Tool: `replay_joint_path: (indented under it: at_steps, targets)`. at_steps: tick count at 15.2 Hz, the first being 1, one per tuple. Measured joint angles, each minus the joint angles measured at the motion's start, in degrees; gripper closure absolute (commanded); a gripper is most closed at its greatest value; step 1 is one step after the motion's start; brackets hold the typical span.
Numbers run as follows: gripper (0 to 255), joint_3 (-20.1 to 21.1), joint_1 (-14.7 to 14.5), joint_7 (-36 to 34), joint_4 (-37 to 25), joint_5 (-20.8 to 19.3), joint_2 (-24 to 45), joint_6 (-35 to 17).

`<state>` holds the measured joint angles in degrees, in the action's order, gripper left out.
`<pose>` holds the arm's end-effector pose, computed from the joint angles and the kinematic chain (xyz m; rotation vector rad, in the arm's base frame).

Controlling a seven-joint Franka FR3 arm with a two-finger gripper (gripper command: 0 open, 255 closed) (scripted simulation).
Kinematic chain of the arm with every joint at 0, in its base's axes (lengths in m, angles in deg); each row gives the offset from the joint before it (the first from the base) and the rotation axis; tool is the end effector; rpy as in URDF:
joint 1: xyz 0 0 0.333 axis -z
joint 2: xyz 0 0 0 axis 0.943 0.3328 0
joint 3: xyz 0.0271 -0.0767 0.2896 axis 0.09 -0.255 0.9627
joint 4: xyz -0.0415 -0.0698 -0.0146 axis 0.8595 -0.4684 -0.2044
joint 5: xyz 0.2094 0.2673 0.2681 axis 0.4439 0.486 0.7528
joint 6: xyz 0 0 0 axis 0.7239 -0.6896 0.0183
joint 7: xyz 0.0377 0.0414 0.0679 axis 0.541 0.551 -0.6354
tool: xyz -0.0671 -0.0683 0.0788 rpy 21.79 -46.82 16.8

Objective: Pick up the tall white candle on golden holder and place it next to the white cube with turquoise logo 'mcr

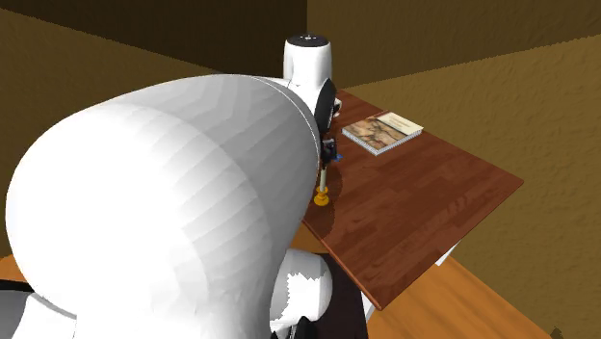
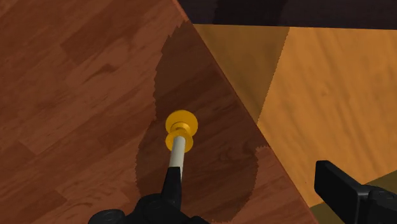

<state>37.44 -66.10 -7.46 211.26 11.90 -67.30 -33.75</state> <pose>0.3455 -0.0933 0.4132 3.1114 0.1035 0.3366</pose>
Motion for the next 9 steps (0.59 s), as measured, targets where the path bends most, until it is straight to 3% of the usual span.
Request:
replay_joint_path:
  at_steps: [6, 9]
  targets:
    - [0, -8.1, 1.81, 4.63, 7.77, -2.11, 7.86, -23.56]
    - [0, -12.52, 0.09, 7.12, 9.29, -1.51, 14.84, -35.51]
